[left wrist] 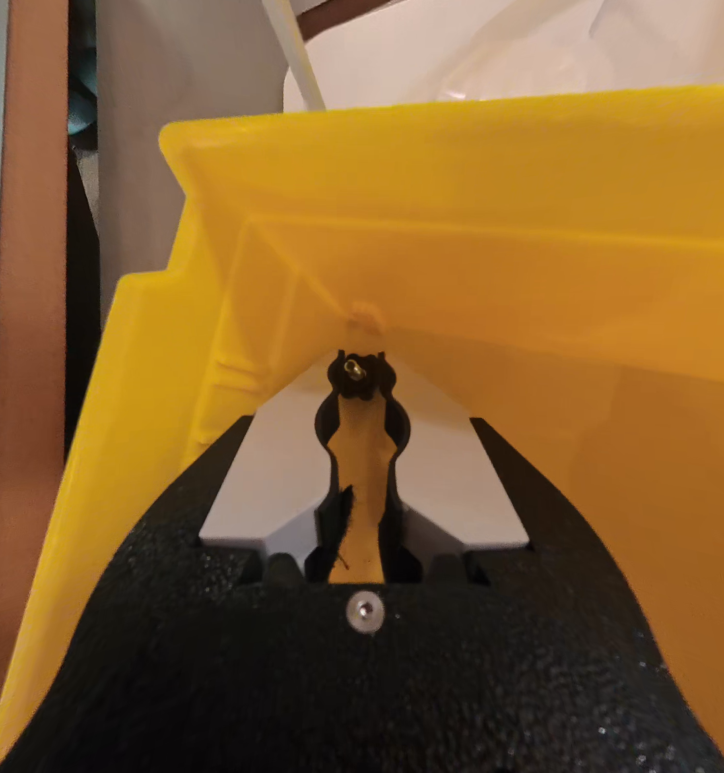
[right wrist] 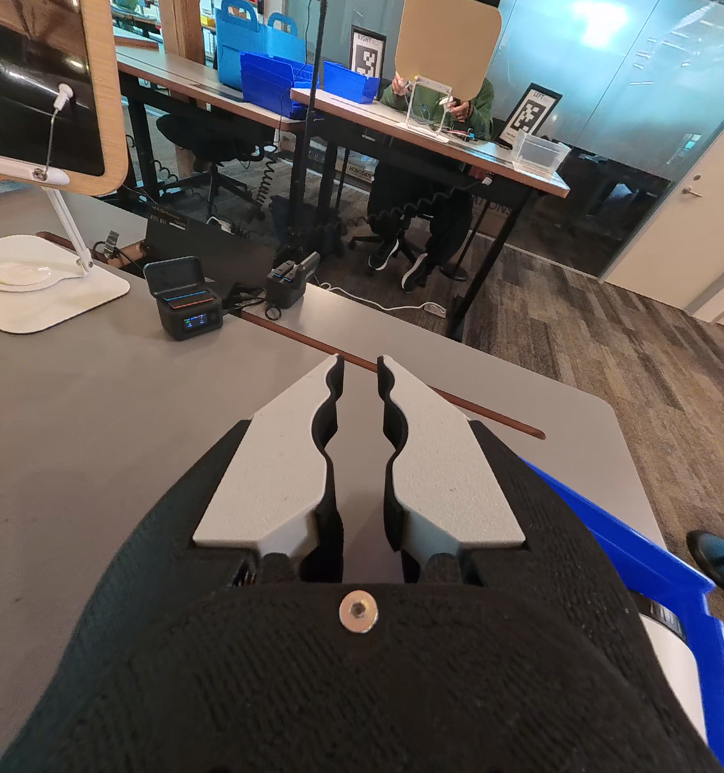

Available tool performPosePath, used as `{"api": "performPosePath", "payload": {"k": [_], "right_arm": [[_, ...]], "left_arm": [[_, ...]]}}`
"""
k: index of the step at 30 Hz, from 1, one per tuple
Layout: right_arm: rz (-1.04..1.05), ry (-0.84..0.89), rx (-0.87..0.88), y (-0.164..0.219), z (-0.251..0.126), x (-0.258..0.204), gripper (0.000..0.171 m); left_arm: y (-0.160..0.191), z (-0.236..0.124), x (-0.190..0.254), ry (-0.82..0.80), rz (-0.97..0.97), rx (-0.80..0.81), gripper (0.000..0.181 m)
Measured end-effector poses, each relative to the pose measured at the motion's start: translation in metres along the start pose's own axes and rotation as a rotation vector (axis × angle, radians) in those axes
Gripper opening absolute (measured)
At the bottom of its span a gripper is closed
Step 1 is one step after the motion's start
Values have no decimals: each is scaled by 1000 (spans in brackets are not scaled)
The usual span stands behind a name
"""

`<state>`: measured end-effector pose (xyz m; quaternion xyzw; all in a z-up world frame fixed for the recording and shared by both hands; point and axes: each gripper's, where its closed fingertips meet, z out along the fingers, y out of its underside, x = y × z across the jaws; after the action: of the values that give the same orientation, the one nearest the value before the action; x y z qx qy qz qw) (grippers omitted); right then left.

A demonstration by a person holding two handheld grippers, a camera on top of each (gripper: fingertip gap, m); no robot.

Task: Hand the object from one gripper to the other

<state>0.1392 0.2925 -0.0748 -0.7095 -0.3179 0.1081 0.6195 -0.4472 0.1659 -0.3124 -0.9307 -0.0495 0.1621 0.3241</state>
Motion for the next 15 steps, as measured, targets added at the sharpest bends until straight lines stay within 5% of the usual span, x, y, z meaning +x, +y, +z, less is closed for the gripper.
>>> {"api": "performPosePath", "payload": {"k": [8,12,15], "right_arm": [[-103,-88,60,-13,4,-25,14],[-189,-285,233,-44,2,-77,15],[-274,-471,425,-72,-7,-133,20]], "left_arm": [[-30,-51,12,143,-10,172,2],[-88,-132,55,419,-64,434,2],[-131,-217,115,781,-124,621,2]]}}
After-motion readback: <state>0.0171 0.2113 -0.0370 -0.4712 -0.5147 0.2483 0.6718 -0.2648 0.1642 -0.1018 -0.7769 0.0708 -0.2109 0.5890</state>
